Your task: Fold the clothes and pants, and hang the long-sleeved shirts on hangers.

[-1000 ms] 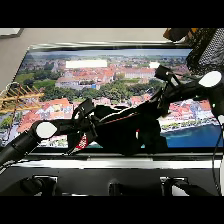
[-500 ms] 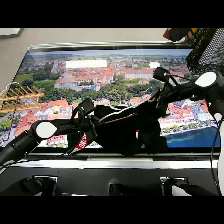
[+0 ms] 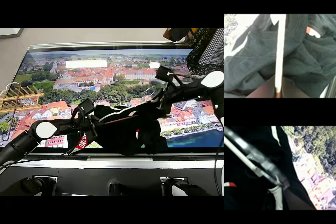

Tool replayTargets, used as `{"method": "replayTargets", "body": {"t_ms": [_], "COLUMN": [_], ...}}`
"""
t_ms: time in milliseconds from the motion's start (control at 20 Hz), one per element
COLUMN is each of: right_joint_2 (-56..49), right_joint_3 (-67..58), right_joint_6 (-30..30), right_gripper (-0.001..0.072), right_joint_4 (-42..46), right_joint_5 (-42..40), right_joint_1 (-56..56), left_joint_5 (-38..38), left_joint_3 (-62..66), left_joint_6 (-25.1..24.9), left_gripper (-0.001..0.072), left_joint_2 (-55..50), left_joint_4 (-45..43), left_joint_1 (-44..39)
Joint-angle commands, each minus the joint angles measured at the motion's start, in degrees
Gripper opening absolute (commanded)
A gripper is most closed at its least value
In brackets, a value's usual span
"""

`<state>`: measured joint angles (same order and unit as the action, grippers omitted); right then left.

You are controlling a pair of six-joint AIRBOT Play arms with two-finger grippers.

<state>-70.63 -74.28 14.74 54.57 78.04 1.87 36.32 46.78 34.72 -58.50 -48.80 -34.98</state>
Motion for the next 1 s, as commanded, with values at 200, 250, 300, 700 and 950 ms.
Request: {"method": "replayTargets", "body": {"t_ms": [200,250,300,700,950], "right_joint_2": [8.79,9.64,10.25,12.90,12.83], "right_joint_3": [0.02,0.02,0.02,0.02,0.02], "right_joint_6": [6.14,6.43,7.32,8.87,10.91], "right_gripper": [0.0043,0.0043,0.0043,0.0043,0.0043], "right_joint_4": [8.26,8.79,9.14,10.64,10.71], "right_joint_5": [4.04,4.66,4.76,5.03,2.71], "right_joint_1": [0.02,0.02,0.02,0.02,0.02], "left_joint_5": [-5.01,-5.46,-5.57,-5.75,-5.95], "left_joint_3": [0.07,0.07,0.07,0.04,0.22], "left_joint_6": [9.49,9.55,9.64,45.16,56.54], "left_gripper": [0.0401,0.0401,0.0401,0.0484,0.0483], "left_joint_2": [0.28,0.35,0.39,0.50,-2.69], "left_joint_4": [-0.02,-0.02,-0.02,-0.26,-0.04], "left_joint_1": [0.02,0.02,0.02,10.67,13.99]}}
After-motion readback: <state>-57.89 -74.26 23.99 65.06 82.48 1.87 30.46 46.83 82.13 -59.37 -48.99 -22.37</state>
